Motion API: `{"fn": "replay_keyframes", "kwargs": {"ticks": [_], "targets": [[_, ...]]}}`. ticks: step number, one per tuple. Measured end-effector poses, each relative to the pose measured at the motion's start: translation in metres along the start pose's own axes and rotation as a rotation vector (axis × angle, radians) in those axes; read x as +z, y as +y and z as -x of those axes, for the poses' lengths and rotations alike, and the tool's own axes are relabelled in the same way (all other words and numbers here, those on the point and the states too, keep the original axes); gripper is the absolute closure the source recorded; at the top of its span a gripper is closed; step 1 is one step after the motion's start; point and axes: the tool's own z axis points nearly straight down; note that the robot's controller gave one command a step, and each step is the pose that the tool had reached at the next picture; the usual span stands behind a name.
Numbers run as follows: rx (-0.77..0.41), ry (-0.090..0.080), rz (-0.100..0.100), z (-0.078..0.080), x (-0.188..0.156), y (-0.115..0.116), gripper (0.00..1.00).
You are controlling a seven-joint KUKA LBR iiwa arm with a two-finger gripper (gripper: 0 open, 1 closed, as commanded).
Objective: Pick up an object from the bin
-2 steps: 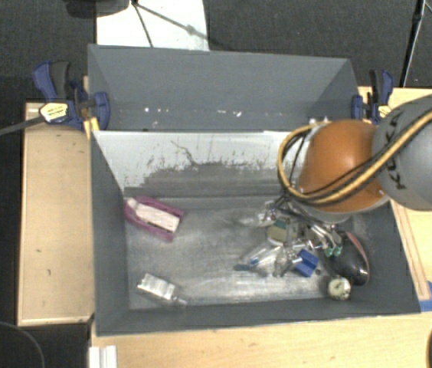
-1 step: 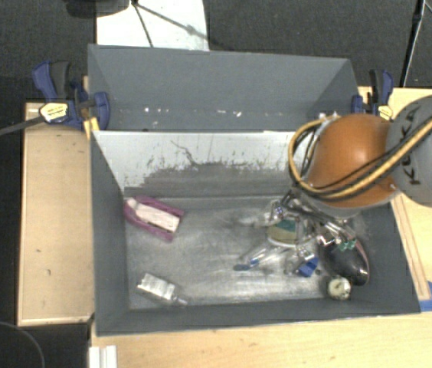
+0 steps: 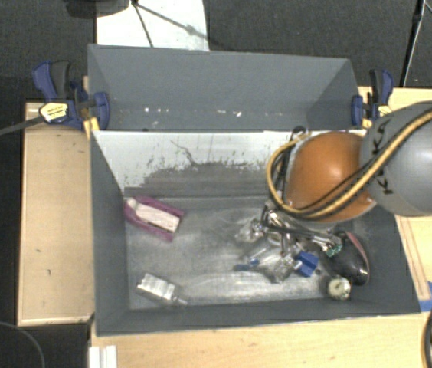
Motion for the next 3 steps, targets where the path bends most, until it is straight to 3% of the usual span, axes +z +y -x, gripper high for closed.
{"fn": "replay_keyframes", "kwargs": {"ticks": [1,2,3], "targets": [[0.056,0.001,0.003,0.0058,0.0001,-0.0214,0.0],[0.061,-0.008,-0.003,0.0082,-0.0028,-0.0233,1.0],[0.067,0.002,0.002,0.0096,-0.0088,-0.0238,1.0]]}}
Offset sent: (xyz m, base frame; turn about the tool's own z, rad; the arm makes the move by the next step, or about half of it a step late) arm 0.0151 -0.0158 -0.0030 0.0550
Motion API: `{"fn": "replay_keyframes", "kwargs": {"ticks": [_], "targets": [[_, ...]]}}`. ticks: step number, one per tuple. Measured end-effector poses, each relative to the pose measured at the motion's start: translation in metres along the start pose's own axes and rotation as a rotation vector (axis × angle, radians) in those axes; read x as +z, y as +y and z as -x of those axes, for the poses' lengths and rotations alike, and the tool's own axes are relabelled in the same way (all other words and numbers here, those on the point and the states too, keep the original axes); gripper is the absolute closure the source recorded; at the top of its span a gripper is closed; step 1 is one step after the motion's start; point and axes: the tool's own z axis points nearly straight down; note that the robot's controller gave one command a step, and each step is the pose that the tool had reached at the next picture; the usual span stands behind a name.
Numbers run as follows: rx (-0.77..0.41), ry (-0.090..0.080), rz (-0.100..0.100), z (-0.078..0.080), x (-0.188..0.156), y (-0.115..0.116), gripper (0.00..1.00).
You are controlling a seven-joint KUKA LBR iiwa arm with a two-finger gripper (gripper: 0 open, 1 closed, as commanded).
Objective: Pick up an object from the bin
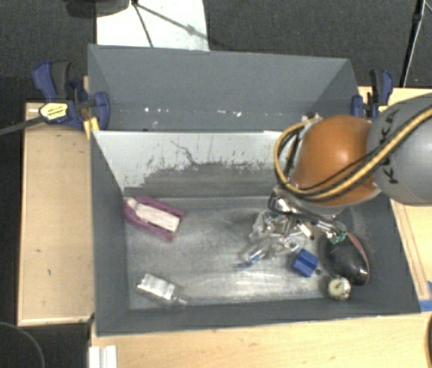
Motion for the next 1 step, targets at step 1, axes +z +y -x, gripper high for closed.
{"fn": "replay_keyframes", "kwargs": {"ticks": [1], "targets": [[0.008,-0.002,-0.002,0.0021,-0.0512,-0.0006,1.0]]}}
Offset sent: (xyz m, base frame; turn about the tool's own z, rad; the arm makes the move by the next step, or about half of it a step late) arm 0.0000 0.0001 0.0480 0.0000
